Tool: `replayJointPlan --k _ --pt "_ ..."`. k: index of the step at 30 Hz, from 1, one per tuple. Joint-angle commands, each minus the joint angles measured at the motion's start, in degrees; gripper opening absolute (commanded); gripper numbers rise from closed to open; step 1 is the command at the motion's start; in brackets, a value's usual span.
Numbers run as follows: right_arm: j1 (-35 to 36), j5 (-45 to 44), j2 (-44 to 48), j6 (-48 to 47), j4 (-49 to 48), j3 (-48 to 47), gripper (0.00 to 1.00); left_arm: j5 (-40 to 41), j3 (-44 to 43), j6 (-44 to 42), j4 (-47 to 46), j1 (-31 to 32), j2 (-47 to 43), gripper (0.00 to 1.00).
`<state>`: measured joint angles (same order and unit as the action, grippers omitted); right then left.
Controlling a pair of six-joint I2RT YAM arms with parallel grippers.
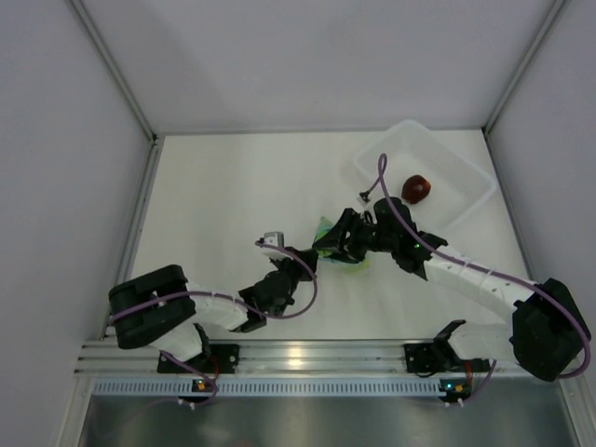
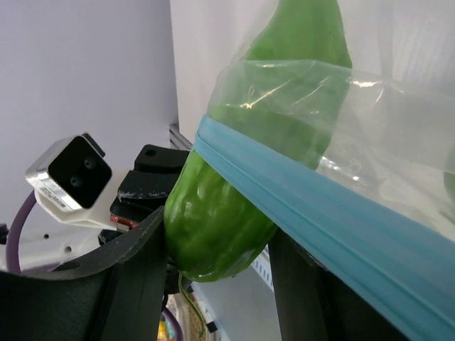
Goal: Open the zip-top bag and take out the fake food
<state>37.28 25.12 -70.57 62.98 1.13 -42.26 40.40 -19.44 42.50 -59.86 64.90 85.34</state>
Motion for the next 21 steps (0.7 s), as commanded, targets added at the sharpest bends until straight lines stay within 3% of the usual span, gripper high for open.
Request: replayJointPlan --k 1,9,21 --pt "-0.63 6.33 5.43 1.88 -11.58 0.07 0.00 10.13 -0.06 1.01 12.21 -0.66 0.79 0.00" --pt "0.78 12.49 8.16 -4.08 -5.44 -0.19 0.00 8.65 -4.99 0.82 23.45 -5.48 -4.74 0.00" --pt "0.87 23.30 5.88 -16.29 3.70 -6.16 0.00 3.19 -6.31 0.21 30.76 -11.64 -12.48 0.00"
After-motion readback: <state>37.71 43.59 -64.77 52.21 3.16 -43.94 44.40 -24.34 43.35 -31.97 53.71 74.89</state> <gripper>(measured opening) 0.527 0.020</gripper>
